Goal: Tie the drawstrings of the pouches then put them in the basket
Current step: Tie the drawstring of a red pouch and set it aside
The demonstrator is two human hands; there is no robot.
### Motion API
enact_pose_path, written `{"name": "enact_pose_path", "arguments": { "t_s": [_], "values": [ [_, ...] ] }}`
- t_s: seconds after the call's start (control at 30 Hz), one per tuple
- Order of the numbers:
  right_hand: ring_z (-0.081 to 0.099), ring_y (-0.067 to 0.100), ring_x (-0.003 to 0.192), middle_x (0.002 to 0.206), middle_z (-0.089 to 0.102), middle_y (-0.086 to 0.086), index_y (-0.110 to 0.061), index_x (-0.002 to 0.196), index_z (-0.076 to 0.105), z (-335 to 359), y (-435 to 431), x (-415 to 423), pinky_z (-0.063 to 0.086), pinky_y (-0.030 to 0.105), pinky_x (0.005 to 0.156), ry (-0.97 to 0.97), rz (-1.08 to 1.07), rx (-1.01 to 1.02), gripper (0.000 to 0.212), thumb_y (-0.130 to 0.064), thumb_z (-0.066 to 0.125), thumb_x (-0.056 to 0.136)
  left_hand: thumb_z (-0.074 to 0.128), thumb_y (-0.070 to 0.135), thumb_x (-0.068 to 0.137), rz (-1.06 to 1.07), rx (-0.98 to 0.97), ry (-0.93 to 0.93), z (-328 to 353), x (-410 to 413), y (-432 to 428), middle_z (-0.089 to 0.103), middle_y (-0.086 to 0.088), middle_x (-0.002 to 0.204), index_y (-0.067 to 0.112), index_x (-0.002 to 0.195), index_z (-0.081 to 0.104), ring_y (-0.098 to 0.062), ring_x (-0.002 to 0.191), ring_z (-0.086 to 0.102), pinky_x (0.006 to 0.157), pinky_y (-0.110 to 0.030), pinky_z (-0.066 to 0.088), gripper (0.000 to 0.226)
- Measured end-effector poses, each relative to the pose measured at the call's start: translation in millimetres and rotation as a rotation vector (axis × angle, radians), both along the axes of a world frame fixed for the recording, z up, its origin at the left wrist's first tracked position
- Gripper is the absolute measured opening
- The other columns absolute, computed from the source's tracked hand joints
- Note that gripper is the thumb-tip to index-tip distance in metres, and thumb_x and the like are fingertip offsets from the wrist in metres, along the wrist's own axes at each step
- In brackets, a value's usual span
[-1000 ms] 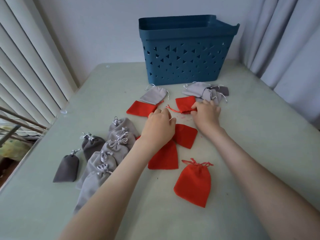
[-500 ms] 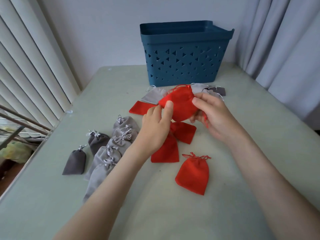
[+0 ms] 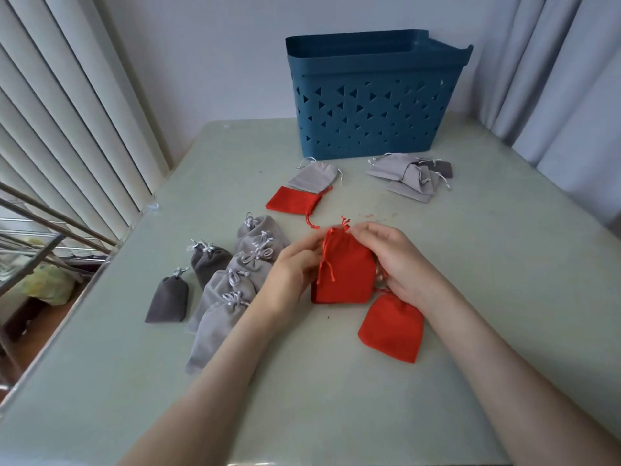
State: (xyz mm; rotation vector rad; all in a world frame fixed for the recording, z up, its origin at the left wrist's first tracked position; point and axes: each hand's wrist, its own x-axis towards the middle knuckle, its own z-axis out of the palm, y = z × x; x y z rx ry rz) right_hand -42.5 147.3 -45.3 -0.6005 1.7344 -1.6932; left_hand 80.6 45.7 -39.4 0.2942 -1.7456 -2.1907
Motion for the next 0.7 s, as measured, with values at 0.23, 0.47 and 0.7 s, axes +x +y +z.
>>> {"name": "enact_pose_path", "arguments": {
  "t_s": [0.23, 0.47, 0.7],
  "values": [
    [0.033, 0.010, 0.039, 0.059, 0.041, 0.004, -0.022, 0.072, 0.066, 1.7, -1.0, 1.5, 0.020, 0.017, 0.038, 0.011, 0.006, -0.017, 0.024, -0.023, 0.055, 0.093, 0.044, -0.002, 0.071, 0.039, -0.146, 0.109, -3.7, -1.1, -1.0, 0.068, 0.007, 0.088, 0.019, 0.116, 0.059, -0.003, 0.076, 0.058, 0.067, -0.012, 0.043, 0.052],
    [0.051, 0.004, 0.056, 0.064, 0.060, -0.005, -0.018, 0.074, 0.065, 7.1, 2.3, 3.0, 0.039, 0.017, 0.053, -0.010, 0.047, -0.097, 0.021, -0.016, 0.056, 0.093, 0.058, 0.011, 0.083, 0.095, -0.313, 0.097, -5.5, -0.1, -2.9, 0.068, 0.008, 0.104, 0.022, 0.105, 0.066, -0.007, 0.096, 0.059, 0.084, -0.021, 0.045, 0.025],
    [0.053, 0.004, 0.059, 0.066, 0.061, -0.004, -0.015, 0.078, 0.064, 7.3, 3.3, 3.1, 0.041, 0.016, 0.057, -0.019, 0.055, -0.117, 0.018, -0.018, 0.054, 0.093, 0.057, 0.015, 0.091, 0.194, -0.312, 0.080, -8.2, -2.0, -4.8, 0.072, 0.007, 0.097, 0.017, 0.099, 0.069, -0.003, 0.091, 0.063, 0.079, -0.015, 0.045, 0.014]
  ]
}}
